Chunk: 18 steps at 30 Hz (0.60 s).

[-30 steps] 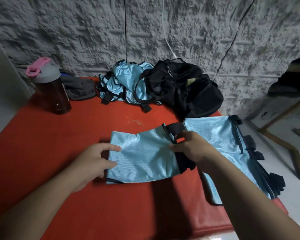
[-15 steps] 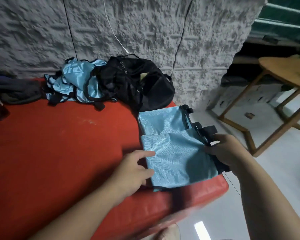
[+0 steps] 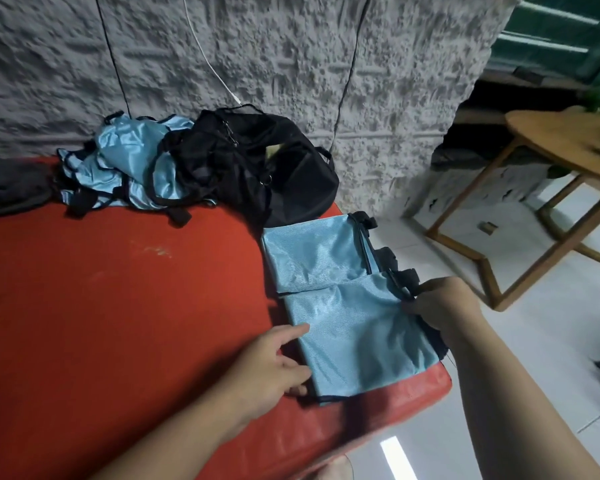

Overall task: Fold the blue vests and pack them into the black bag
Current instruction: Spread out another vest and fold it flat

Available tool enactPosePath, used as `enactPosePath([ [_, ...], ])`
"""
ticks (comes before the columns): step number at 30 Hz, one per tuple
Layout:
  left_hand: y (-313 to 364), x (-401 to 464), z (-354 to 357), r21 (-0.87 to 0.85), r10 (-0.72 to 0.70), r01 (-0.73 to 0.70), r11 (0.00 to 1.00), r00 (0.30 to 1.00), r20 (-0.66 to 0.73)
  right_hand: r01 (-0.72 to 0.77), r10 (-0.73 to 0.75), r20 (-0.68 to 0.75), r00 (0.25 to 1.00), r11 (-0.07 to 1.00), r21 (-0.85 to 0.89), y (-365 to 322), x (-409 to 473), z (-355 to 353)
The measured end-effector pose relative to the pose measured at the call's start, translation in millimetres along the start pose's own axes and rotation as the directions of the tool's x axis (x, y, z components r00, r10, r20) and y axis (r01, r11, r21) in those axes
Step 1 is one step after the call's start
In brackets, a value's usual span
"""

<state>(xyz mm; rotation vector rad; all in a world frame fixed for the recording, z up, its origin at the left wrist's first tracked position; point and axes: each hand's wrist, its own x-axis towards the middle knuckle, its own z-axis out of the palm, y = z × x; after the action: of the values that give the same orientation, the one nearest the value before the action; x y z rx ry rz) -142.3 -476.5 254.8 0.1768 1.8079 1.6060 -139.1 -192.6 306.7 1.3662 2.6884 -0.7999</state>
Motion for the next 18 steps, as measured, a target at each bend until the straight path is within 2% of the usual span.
enactPosePath([
  [6, 4, -2, -5, -0.008, -0.009, 0.008, 1.000, 0.995, -0.098, 0.014, -0.012, -0.067, 0.998, 0.999, 0.037, -13, -17, -1],
  [9, 11, -7, -16, 0.017, 0.032, -0.030, 0.999, 0.986, -0.162, 0.175, -0.154, -0.142, 0.978, 0.974, 0.142, -39, -37, 0],
  [11, 18, -11, -26, 0.054, 0.079, -0.070, 0.996, 0.979, -0.189, 0.294, -0.272, -0.151, 0.950, 0.944, 0.150, -62, -50, 9],
  [16, 36, -27, -74, 0.147, 0.173, -0.136, 0.980, 0.942, -0.286, 0.515, -0.518, -0.004, 0.855, 0.850, 0.114, -138, -91, 63],
  [18, 40, -33, -103, 0.242, 0.217, -0.136, 0.961, 0.911, -0.351, 0.591, -0.598, 0.036, 0.800, 0.798, 0.117, -166, -109, 90],
])
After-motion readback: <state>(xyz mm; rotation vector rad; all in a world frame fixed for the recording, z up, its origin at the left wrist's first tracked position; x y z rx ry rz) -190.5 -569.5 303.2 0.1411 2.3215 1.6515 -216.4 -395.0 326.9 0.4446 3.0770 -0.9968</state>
